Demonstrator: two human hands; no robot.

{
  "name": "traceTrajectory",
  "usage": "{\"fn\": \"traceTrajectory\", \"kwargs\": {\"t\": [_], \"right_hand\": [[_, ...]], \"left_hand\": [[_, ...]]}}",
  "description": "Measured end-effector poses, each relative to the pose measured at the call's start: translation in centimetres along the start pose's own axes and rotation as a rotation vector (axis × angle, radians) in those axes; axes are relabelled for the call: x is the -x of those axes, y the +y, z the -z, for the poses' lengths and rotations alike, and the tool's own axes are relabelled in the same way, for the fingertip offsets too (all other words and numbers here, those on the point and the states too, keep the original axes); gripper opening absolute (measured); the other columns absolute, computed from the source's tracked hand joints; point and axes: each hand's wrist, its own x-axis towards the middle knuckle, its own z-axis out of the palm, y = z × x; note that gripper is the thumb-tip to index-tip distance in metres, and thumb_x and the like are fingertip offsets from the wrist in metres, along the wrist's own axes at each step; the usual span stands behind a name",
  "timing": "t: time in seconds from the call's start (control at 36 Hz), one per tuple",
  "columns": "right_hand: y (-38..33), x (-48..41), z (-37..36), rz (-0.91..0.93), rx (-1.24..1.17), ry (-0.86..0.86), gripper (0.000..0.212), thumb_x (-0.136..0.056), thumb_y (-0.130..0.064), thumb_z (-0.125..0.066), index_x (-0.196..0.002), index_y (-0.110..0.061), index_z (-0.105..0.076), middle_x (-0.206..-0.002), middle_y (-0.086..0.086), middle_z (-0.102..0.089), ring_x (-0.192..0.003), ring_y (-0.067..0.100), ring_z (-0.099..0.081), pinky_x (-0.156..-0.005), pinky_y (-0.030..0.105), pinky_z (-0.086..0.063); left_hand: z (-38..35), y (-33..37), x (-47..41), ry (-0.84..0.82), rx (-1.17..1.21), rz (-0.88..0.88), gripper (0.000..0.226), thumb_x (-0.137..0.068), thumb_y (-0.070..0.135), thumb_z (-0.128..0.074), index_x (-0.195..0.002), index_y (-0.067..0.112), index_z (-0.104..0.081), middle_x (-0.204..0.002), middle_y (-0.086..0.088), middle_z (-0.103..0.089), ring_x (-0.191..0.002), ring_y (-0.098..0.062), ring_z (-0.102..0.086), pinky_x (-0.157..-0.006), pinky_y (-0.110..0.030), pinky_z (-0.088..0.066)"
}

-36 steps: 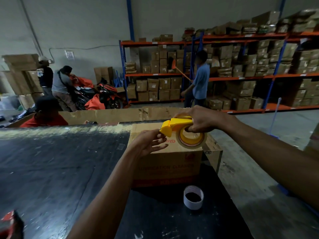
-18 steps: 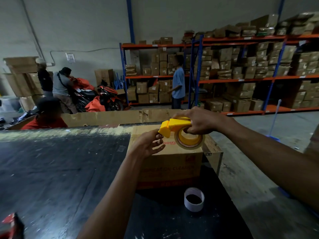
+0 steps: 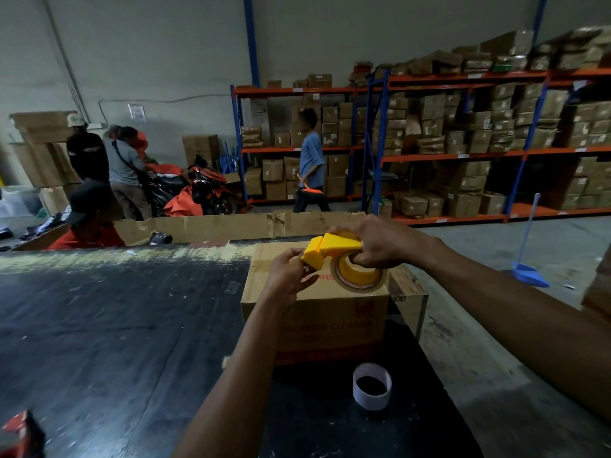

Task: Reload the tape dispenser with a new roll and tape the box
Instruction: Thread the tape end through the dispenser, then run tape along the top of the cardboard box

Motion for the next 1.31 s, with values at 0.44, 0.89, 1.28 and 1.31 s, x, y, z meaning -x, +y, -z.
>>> {"fn": "traceTrajectory", "kwargs": {"t": [0.44, 0.89, 1.28, 1.31], "right_hand": [[-1.5, 1.4, -0.9, -0.135, -0.105, -0.061, 0.078, -0.094, -0.051, -0.061, -0.160, -0.038, -0.022, -0.089, -0.006, -0.059, -0.073, 0.010, -0.054, -0.067, 0.035, -0.045], [-5.8, 7.6, -2.9, -0.377, 0.010, 0.132, 0.075, -0.094, -0.064, -0.042, -0.161, -0.035, -0.025, -0.135, 0.010, -0.065, -0.109, 0.034, -0.064, -0.087, 0.042, -0.051], [-7.1, 7.7, -4.6, -0.527, -0.055, 0.062, 0.063, -0.100, -0.054, -0.049, -0.153, -0.022, -0.044, -0.131, 0.010, -0.066, -0.113, 0.034, -0.064, -0.083, 0.037, -0.049], [-6.9, 7.2, -4.6, -0.540, -0.053, 0.062, 0.058, -0.099, -0.053, -0.050, -0.148, -0.022, -0.049, -0.127, 0.009, -0.068, -0.109, 0.034, -0.065, -0.077, 0.035, -0.046]], "left_hand": [[1.0, 2.1, -2.2, -0.082, -0.236, -0.078, 0.026, -0.107, 0.010, -0.045, -0.110, -0.006, -0.066, -0.093, -0.014, -0.063, -0.084, -0.020, -0.059, -0.073, -0.032, -0.058], [-1.0, 3.6, -8.1, -0.506, -0.768, -0.186, 0.015, -0.105, 0.020, -0.053, -0.094, 0.018, -0.063, -0.080, 0.000, -0.055, -0.074, -0.012, -0.052, -0.070, -0.029, -0.047], [-3.7, 0.7, -14.5, -0.454, -0.936, -0.274, 0.012, -0.103, 0.015, -0.053, -0.100, 0.018, -0.064, -0.090, 0.001, -0.059, -0.083, -0.015, -0.057, -0.075, -0.029, -0.048], [-4.0, 0.1, -15.1, -0.435, -0.984, -0.339, 0.010, -0.102, 0.016, -0.056, -0.101, 0.017, -0.066, -0.093, 0.000, -0.062, -0.089, -0.019, -0.061, -0.079, -0.034, -0.052]]}}
